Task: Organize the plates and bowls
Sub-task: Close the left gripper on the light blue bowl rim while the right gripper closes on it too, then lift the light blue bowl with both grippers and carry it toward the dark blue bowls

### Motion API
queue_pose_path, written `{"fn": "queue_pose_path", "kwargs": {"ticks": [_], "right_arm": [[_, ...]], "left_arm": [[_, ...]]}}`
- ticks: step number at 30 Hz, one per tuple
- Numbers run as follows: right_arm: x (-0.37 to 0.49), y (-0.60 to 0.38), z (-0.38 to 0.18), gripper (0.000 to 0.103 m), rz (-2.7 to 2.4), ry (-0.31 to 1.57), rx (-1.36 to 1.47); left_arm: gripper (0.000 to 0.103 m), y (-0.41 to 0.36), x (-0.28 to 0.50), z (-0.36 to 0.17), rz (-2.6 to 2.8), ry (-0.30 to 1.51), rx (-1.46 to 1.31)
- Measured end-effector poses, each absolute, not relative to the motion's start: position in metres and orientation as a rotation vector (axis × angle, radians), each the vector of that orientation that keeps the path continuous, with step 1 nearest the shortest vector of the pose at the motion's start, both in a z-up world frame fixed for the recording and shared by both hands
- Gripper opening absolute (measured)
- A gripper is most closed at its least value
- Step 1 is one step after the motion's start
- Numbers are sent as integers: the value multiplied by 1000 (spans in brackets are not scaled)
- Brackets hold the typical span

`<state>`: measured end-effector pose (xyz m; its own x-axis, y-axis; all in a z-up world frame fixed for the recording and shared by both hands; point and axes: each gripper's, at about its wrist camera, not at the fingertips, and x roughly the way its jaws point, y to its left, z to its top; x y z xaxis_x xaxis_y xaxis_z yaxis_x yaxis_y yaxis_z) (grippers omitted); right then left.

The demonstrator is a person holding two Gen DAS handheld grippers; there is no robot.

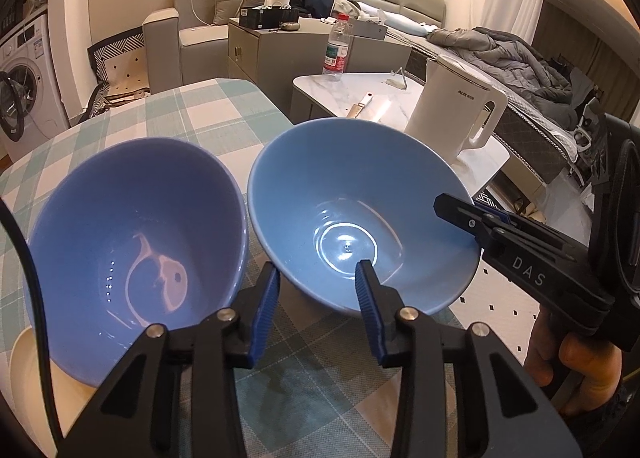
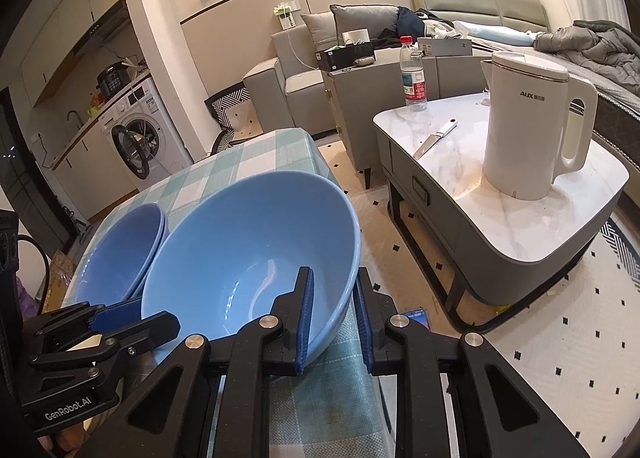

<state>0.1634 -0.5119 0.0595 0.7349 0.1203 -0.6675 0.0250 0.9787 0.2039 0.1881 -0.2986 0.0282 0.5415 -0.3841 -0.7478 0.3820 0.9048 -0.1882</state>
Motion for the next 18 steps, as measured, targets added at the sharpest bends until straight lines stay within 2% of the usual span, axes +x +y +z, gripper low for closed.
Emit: {"fn": "queue_pose_path", "kwargs": {"ticks": [18], "right_arm": [[151, -511, 71, 20, 51, 703, 200]], "left_arm": [[38, -299, 180, 38, -467, 844, 12]]}}
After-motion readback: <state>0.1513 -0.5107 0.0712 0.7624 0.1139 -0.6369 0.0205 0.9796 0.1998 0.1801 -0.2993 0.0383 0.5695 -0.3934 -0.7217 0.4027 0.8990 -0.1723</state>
